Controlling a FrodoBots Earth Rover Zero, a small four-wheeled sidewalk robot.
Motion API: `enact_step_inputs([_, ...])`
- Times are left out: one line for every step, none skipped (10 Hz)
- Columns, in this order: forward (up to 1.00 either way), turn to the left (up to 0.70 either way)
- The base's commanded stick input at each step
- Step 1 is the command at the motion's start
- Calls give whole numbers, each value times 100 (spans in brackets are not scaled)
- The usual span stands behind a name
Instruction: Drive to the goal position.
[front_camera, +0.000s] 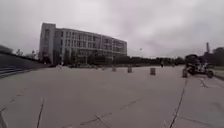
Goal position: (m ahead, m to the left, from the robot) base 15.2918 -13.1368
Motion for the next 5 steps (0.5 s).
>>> enact_step_inputs([100, 0])
enact_step_inputs([100, 0])
enact_step_inputs([100, 0])
enact_step_inputs([100, 0])
enact_step_inputs([100, 0])
